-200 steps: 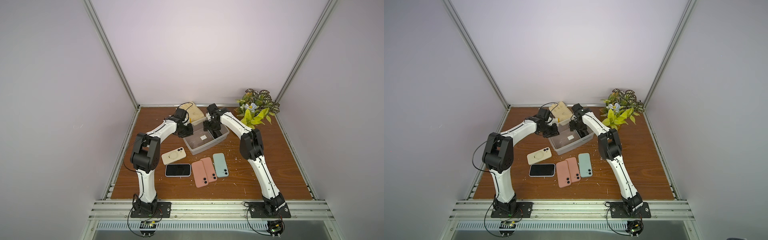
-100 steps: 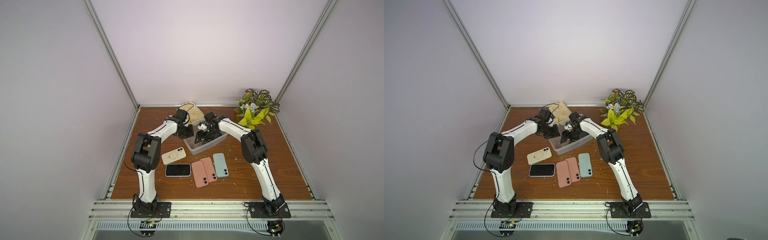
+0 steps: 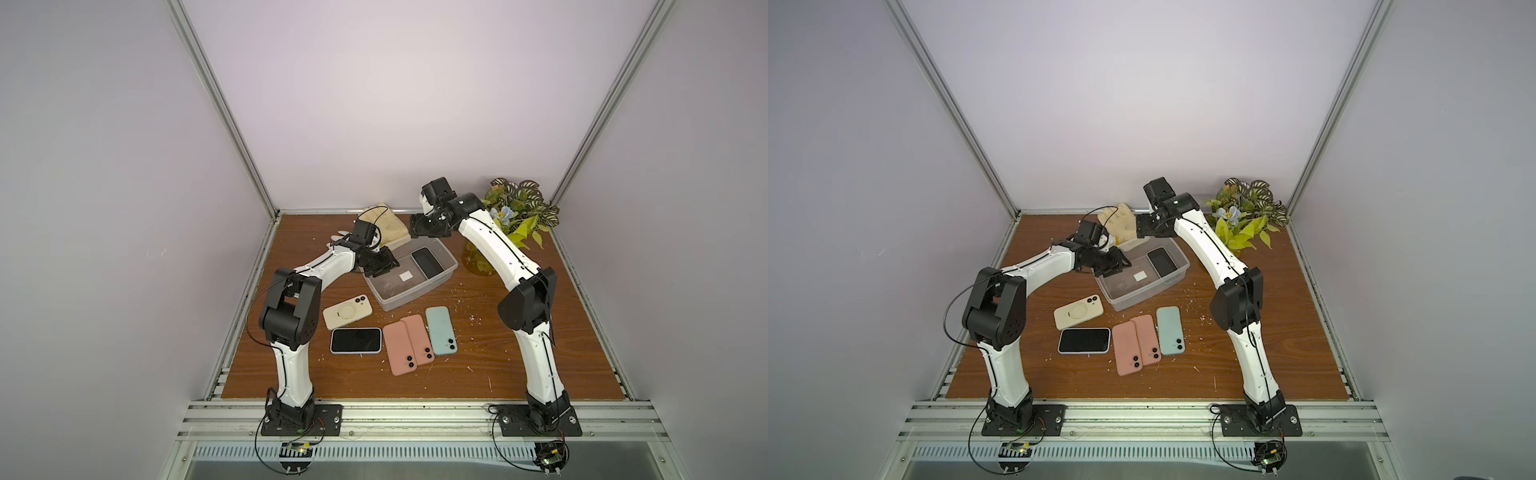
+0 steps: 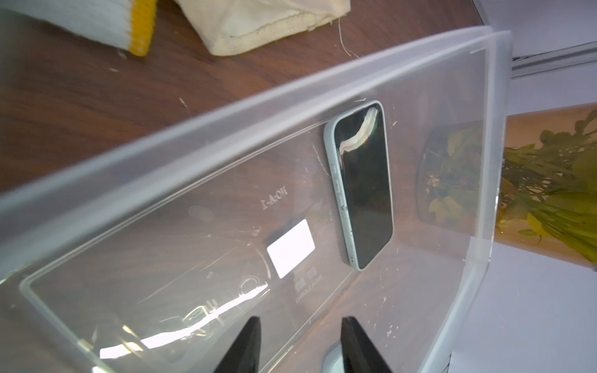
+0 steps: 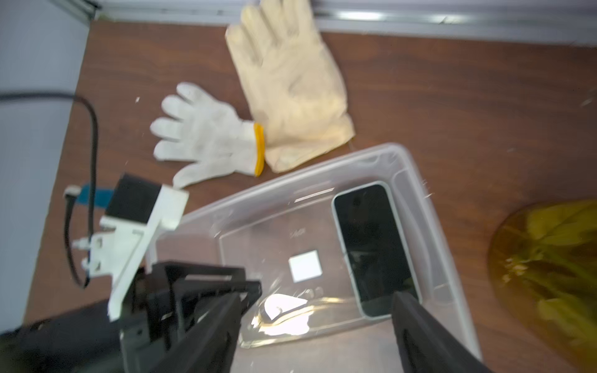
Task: Take the phone out of the storage box
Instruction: Adjust the storage box at the center of the board.
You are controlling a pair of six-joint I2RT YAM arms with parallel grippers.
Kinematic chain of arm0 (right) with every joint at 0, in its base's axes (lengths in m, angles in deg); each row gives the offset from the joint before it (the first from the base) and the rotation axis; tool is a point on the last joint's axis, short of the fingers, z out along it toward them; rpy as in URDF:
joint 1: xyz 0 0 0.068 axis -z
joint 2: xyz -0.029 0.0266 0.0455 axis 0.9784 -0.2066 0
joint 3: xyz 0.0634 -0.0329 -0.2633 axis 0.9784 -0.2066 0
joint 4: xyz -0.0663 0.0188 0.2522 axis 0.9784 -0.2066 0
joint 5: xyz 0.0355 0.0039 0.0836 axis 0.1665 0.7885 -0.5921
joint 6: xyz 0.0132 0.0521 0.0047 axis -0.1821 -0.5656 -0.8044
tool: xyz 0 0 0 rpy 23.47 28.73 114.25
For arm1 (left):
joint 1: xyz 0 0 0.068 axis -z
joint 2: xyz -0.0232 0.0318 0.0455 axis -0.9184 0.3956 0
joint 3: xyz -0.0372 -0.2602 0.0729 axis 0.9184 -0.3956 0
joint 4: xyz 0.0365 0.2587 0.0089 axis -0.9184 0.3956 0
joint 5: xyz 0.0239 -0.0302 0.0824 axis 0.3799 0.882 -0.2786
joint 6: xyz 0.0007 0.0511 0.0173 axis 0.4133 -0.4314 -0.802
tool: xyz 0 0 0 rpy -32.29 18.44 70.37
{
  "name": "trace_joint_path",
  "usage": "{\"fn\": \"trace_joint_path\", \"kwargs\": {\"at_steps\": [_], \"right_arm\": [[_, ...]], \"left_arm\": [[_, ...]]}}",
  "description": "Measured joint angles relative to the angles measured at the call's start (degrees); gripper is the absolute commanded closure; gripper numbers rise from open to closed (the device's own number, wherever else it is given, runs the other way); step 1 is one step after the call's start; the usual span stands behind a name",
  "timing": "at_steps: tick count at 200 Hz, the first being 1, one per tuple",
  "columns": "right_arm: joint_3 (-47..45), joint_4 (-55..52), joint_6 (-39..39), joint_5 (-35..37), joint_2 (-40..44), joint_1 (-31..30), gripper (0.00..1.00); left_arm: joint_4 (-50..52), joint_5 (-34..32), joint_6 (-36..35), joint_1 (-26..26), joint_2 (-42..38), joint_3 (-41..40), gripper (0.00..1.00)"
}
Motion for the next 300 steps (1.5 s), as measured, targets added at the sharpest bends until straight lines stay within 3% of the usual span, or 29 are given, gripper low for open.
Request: {"fn": "trace_joint_path", "kwargs": {"at_steps": [42,72,91,105,140,157,241,300], "right_arm": [[8.74,-4.48,2.14,8.2,-9.81,2.86,0.14],[5.4,-6.6,2.82,7.08,-12.76,4.59,0.17],[1.86,-7.1,3.48,5.53,-12.81,5.18,0.24],[-0.35,-7.26,4.04,4.07,-12.79,5.25,0.34],[-7.3,-5.77,5.09,-0.63,-11.76,4.83,0.85],[-11.5,-5.62,7.82,-3.91,-8.68,4.76,0.99],[-30.97,5.99,5.16,-4.59,1.75,3.74,1.0],[-35.54,10.43,4.09,-5.4,4.37,3.87,1.0]], "left_arm": [[2.51,-1.01,-1.9,0.7,1.16,0.66,0.56],[4.13,-1.68,-4.15,-0.31,1.16,0.87,0.56],[4.83,-1.68,-5.22,-1.49,1.16,0.87,0.56],[5.18,-1.6,-5.97,-1.99,1.16,0.87,0.56],[5.4,-0.76,-7.02,-2.03,1.77,1.81,0.54],[4.76,0.48,-6.95,-1.49,2.99,2.8,0.51],[-4.5,6.99,-0.37,3.19,10.25,3.48,0.46],[-0.13,6.4,-0.57,6.93,16.06,12.92,0.46]]}}
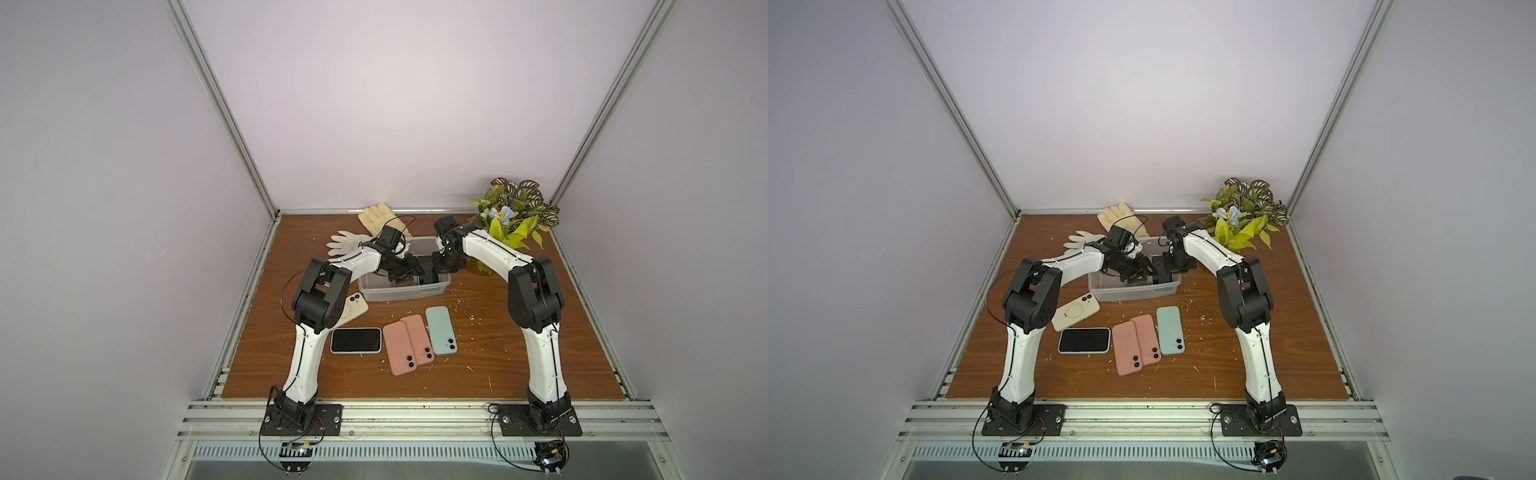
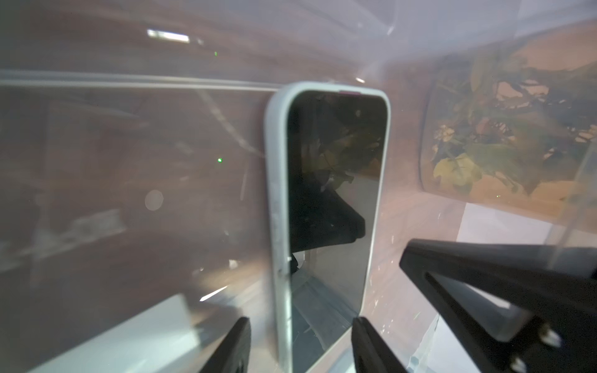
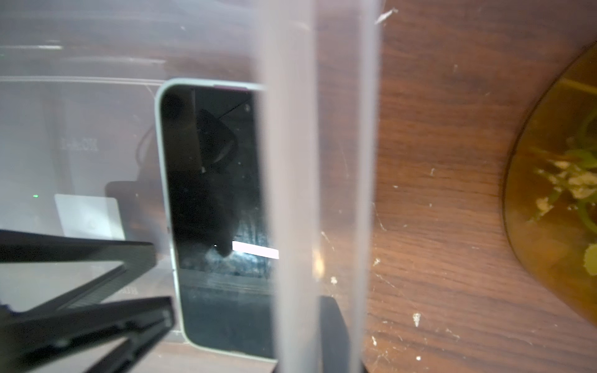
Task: Take the phone out of the storage box
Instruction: Adjust the storage box at the center of the board, then pick up the phone from the storage box.
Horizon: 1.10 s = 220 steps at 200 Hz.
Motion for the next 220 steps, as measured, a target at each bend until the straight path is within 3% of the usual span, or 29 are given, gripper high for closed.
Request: {"fn": "trace_joint_path", "kwargs": {"at_steps": [34,55,120,167,201,220], "right_arm": [[-0.72,0.57,0.28,-0.46,0.17,0.15,1.0],[-2.25,0.92,0.35,-0.79,1.03,0.61,1.0],[-3.85,0.68,2.08,-1.11,1.95,2.25,1.0],[-5.25,2.16,2.8,-3.56,2.58,2.14,1.0],[-5.7,2.01,3.04,-3.8,2.91,2.01,1.0],[-5.66,2.01,3.26,-3.96,2.91,2.01,1.0]], "left_arm": [[0.55,-0.07,-0.22,1.81,1.33,1.99,0.46],[-5.03,2.78,1.97,1.75,0.85,-1.44,0.48],[-44.46,13.07,22.05,0.31,-0.44,-20.15,0.49],[-63.95,18.53,33.05,1.62,1.51,-21.46,0.48],[-67.52,21.53,35.6,2.32,2.99,-20.28,0.46],[-64.02,21.57,32.76,2.29,2.99,-19.82,0.45]]}}
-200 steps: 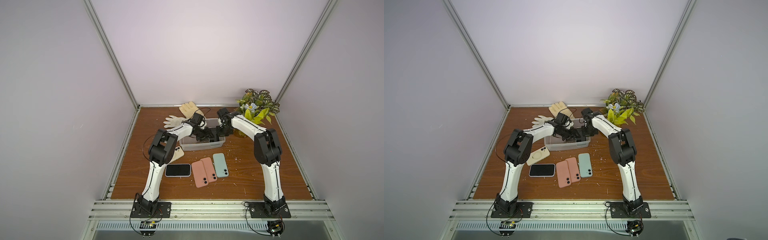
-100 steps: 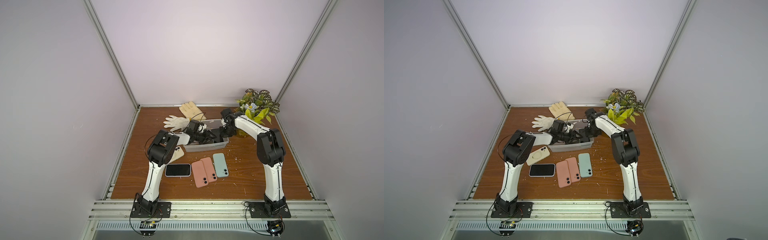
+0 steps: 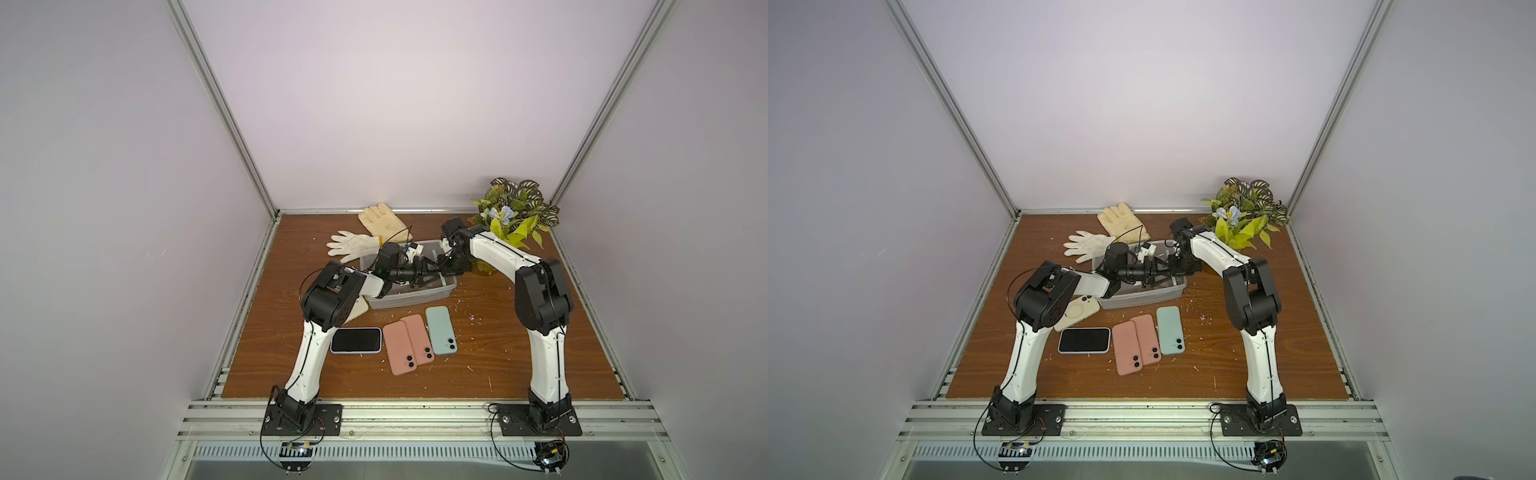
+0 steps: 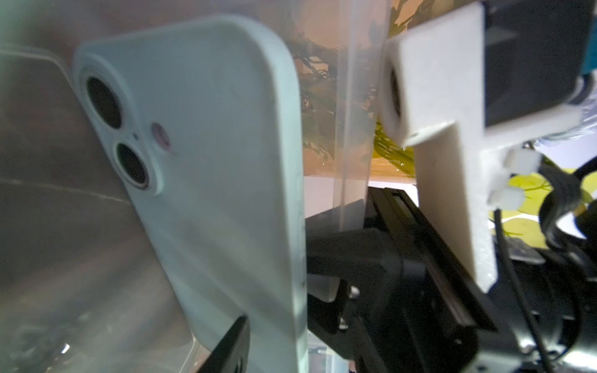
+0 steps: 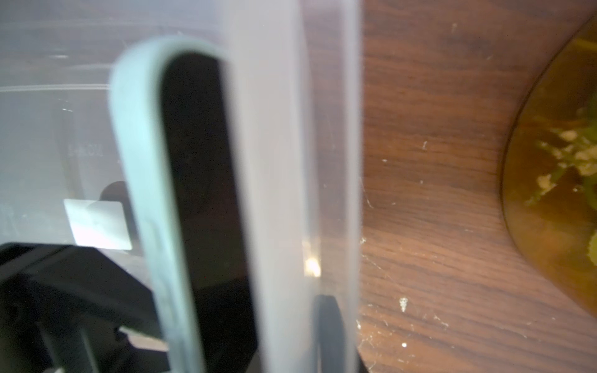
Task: Take the phone out of the storage box
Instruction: Pick up the phone from the storage box.
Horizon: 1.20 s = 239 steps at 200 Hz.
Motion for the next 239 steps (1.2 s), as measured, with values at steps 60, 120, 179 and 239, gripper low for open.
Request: {"fn": "trace_joint_path", "kwargs": {"at_steps": [60,120,179,239], "right_arm": [[0.26,0.33,-0.7,-0.2,-0.13,-0.55,1.0],[0.24,0.35,-0.35,-0.63,-0.13,-0.63,0.76],[0.79,1.68,-0.68,-3.13,-0.13,-1.46,0.32],[5.97,5.7,-2.64,-3.34,4.42,-1.77,0.19]], "left_arm": [[41.4,-6.56,-28.85,0.55,0.11,13.03,0.57],[48.57,-7.3,-32.17,0.02,-0.13,14.56,0.98],[56.72,-9.73,-35.76,-1.88,-4.17,14.91,1.0],[68.15,-12.96,-38.99,-9.25,-17.03,21.14,1.0]]}}
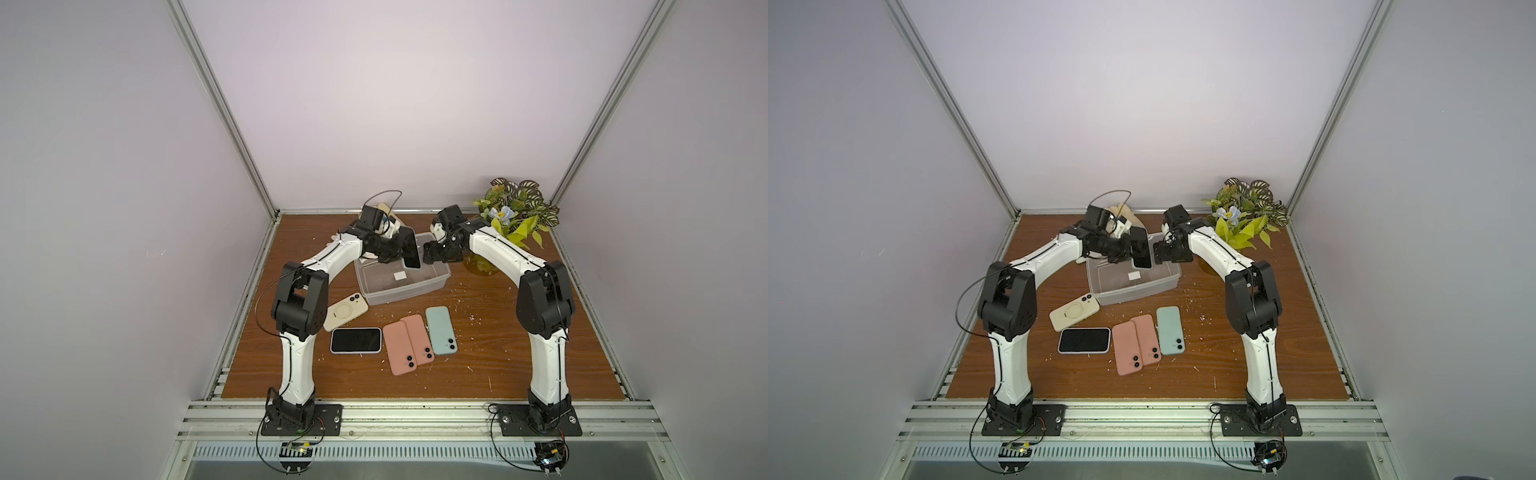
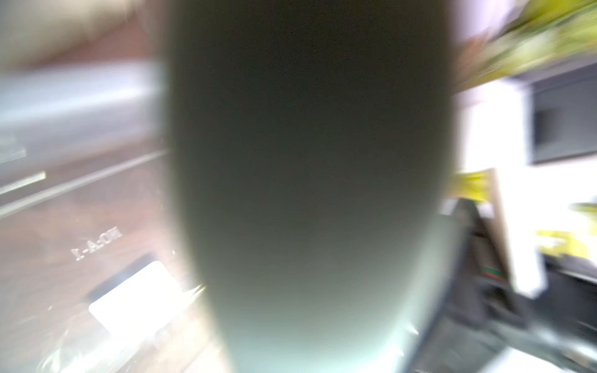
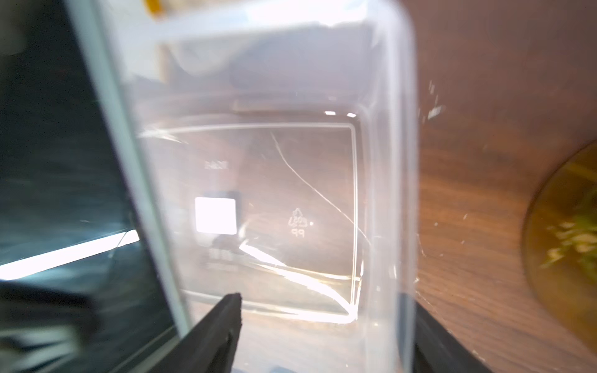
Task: Take the phone out of the storage box
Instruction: Pick up the phone from the storage box, then place the phone at the center of the board.
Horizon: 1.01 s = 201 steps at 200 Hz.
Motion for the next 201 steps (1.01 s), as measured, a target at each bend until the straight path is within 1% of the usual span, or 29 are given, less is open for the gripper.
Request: {"fn": "trace_joint_path", "kwargs": {"at_steps": [29,44,58,68,76,86,96,115,123,137,156,201], "right_arm": [[-0.13,2.14,-1.33,0.33,7.8,-0.02,0.18],[-1.64,3.8,-1.88,1.11,13.07,-0.02,0.18],[-5.53,5.79,-2.54,2.6,19.85,0.0,0.16],[-9.66,7.56,-3.19,3.91,25.22,0.0,0.1],[-13.38,8.5,-3.87,4.96,30.25,0.15,0.08],[-17.68,9.51,-4.83,5.79,36.63,0.59,0.07],[-21.4,10.21,-5.55,6.54,42.21,1.2,0.03],[-27.45,11.45,-7.3,7.8,52.17,2.32,0.01],[-29.35,11.85,-7.87,8.2,55.17,2.62,0.01],[-32.0,12.11,-8.76,9.11,59.01,2.75,0.01],[-33.75,11.98,-9.42,9.38,61.33,2.75,0.01],[-36.61,11.74,-9.86,9.55,61.79,2.75,0.01]], "left_arm": [[0.26,-0.02,0.09,0.55,-8.33,-1.49,1.0],[-0.24,-0.17,0.83,1.4,-12.76,-4.57,1.0],[-1.7,-0.68,2.01,2.99,-16.31,-8.52,1.0],[-3.48,-1.46,3.61,5.09,-18.58,-12.04,1.0],[-5.51,-1.9,4.94,7.3,-19.93,-14.86,1.0],[-8.17,-2.67,6.62,11.17,-20.92,-18.25,1.0],[-10.6,-3.72,7.91,15.15,-21.03,-20.81,1.0],[-15.61,-5.38,10.4,22.73,-19.34,-24.48,1.0],[-18.34,-5.73,11.78,25.68,-18.05,-25.86,1.0],[-21.92,-5.88,13.79,29.2,-14.82,-26.8,1.0],[-25.59,-6.86,15.34,31.52,-9.44,-26.1,1.0],[-30.29,-10.29,17.7,34.86,3.06,-20.41,1.0]]}}
